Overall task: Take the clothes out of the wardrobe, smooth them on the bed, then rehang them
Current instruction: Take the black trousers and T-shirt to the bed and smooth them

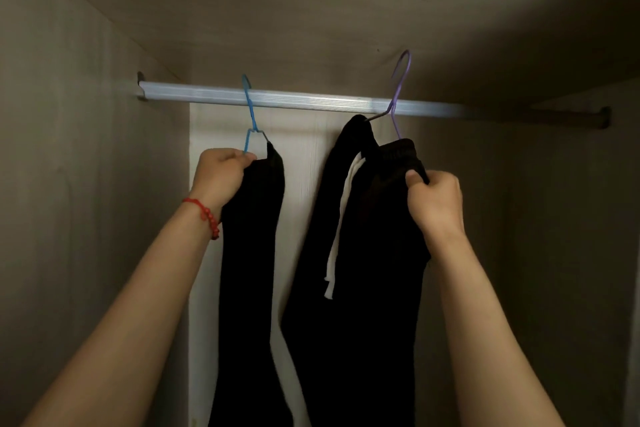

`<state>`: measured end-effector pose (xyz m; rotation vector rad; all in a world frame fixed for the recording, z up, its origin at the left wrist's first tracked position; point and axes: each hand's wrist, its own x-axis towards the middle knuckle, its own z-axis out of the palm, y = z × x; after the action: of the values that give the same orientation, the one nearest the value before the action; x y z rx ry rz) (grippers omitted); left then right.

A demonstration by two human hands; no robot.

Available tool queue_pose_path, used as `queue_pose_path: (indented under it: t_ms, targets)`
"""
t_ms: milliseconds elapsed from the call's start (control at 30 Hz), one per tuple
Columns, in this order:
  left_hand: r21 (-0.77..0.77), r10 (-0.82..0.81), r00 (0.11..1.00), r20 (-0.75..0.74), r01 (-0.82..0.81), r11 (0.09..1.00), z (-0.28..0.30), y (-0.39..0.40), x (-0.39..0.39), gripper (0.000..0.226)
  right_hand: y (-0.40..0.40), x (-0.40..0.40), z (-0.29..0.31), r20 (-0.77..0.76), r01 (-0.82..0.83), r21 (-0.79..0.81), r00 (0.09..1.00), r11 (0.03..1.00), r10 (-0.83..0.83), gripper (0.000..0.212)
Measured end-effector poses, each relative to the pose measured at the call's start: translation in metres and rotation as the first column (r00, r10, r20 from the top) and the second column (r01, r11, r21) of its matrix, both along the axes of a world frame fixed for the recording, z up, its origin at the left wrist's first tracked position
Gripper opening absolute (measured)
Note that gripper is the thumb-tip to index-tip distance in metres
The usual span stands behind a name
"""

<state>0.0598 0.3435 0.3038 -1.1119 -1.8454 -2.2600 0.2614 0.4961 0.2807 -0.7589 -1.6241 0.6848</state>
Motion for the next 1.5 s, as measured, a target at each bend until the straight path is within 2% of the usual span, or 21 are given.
queue_pose_path:
  t_ms: [200, 367, 600, 900, 1133, 1300, 1500]
  targets:
    - [0.078, -0.03, 0.999, -0.017, 0.031, 0.997, 0.007, 0.007, 0.002, 0.022, -0.001, 0.016, -0.022, 0.012, -0.003, -0.053, 1.0, 0.999, 0.003, 0.03]
    - [0.082, -0.04, 0.996, -0.075, 0.046, 0.996, 0.02, 0.004, -0.001, 0.024, -0.004, 0.009, -0.036, 0.021, -0.02, -0.09, 1.0, 0.996, 0.022, 0.034]
    - [0.022, -0.069, 0.981, -0.181, 0.074, 0.997, -0.05, 0.006, 0.009, 0.022, -0.021, 0.005, -0.059, 0.048, -0.059, -0.123, 0.997, 0.991, 0.065, 0.033]
    - [-0.039, -0.3, 0.952, 0.065, 0.303, 0.952, -0.148, -0.012, 0.041, 0.026, -0.05, 0.042, -0.127, 0.025, -0.182, -0.395, 0.978, 0.901, 0.208, 0.025]
    - [-0.163, -0.306, 0.94, 0.152, 0.329, 0.93, -0.224, -0.03, 0.069, 0.024, -0.076, 0.079, -0.189, -0.026, -0.193, -0.598, 0.975, 0.778, 0.221, 0.02]
    - [-0.225, -0.326, 0.928, 0.18, 0.362, 0.905, -0.262, -0.044, 0.086, 0.024, -0.098, 0.088, -0.234, 0.017, -0.104, -0.618, 0.989, 0.779, 0.145, 0.024]
    - [-0.22, -0.395, 0.91, 0.124, 0.413, 0.884, -0.27, -0.065, 0.094, 0.021, -0.135, 0.097, -0.247, 0.089, 0.04, -0.574, 0.996, 0.818, 0.014, 0.023]
